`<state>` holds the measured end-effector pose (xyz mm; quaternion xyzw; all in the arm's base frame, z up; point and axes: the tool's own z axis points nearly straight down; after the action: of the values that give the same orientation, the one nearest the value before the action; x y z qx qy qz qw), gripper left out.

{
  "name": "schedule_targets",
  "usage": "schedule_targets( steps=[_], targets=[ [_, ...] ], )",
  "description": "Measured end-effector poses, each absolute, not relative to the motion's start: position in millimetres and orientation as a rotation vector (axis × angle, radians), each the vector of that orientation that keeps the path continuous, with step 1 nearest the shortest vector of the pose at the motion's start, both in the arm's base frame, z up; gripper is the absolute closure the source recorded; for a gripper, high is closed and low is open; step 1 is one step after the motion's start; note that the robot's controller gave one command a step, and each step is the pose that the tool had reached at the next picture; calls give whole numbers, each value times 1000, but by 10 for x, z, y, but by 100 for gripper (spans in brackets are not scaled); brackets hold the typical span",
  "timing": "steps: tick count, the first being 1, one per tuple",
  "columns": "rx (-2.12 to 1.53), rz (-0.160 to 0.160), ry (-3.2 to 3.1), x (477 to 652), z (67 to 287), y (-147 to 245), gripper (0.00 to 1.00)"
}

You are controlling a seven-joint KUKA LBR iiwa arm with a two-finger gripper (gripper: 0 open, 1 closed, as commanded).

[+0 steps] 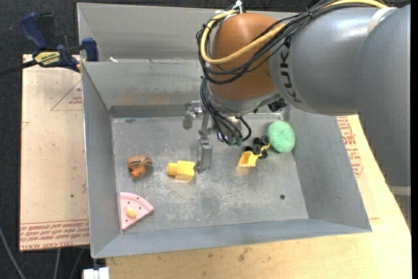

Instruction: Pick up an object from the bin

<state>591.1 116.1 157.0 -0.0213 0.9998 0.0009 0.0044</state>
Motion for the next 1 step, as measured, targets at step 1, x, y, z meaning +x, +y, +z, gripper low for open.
schedule_targets(
  steps=[1],
  targets=[
    [-327, 2, 3122, 5826, 1043, 1319, 0]
  ],
)
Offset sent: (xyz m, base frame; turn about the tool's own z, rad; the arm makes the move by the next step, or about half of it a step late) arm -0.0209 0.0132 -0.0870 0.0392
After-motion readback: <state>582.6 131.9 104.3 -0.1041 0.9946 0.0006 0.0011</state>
